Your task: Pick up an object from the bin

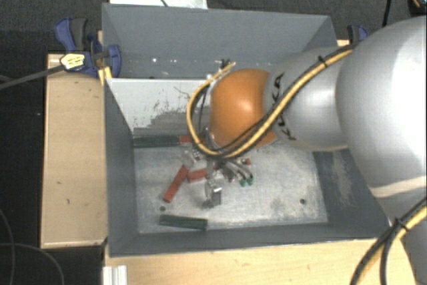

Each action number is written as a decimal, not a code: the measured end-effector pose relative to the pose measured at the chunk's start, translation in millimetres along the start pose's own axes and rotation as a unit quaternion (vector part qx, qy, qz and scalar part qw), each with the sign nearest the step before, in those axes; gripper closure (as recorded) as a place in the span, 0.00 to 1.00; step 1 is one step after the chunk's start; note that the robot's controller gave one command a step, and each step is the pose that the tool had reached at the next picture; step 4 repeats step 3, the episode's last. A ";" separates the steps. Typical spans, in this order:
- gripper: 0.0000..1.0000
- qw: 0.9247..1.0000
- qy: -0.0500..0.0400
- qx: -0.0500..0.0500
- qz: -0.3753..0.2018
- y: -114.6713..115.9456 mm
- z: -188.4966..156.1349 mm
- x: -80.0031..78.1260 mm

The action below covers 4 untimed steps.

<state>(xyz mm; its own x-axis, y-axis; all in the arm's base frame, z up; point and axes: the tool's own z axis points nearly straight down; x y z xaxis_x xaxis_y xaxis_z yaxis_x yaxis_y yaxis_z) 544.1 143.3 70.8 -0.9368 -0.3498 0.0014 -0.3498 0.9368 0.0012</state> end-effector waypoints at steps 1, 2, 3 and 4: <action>0.00 0.999 -0.004 0.000 -0.035 15.2 -0.1 -32.1; 1.00 0.999 -0.003 0.000 -0.032 14.2 0.1 -31.0; 1.00 1.000 -0.007 0.001 -0.021 13.3 -154.9 -48.8; 1.00 1.000 -0.007 0.001 -0.021 13.3 -154.9 -48.8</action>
Offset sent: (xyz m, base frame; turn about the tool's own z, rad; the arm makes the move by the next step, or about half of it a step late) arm 0.0231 0.0239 -0.0008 -0.0731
